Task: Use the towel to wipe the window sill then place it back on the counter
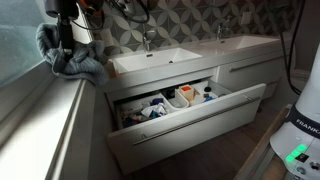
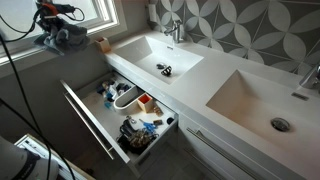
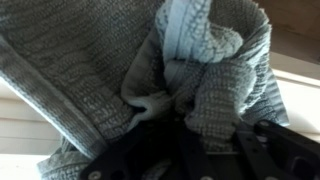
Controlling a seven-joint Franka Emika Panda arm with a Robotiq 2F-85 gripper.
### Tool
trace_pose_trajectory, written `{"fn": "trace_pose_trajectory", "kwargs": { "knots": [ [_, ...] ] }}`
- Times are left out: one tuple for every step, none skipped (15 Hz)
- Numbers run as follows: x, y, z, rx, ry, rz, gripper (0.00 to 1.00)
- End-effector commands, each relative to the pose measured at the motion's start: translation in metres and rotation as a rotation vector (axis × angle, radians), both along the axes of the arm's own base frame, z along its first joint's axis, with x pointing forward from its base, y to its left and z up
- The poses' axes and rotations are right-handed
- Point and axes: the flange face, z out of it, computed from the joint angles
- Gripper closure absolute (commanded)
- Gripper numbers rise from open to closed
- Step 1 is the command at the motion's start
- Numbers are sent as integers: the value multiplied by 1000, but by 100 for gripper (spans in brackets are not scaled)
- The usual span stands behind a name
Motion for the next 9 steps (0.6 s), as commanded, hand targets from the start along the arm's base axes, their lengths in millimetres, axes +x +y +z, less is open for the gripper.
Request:
{"fn": "trace_pose_trajectory", "kwargs": {
  "knots": [
    [-2,14,-21,10,-21,-23,93],
    [6,12,-19,17,-39,-55,93],
    [14,7,-19,-6,-60,-96,93],
    [21,4,-17,-4,-76,-135,93],
    [26,0,-17,-21,-92,-174,93],
    [31,-4,-17,-31,-107,-206,93],
    [37,-9,-15,-45,-138,-246,93],
    [43,-14,-14,-55,-162,-280,93],
    [49,-19,-14,-61,-190,-311,93]
  ]
}}
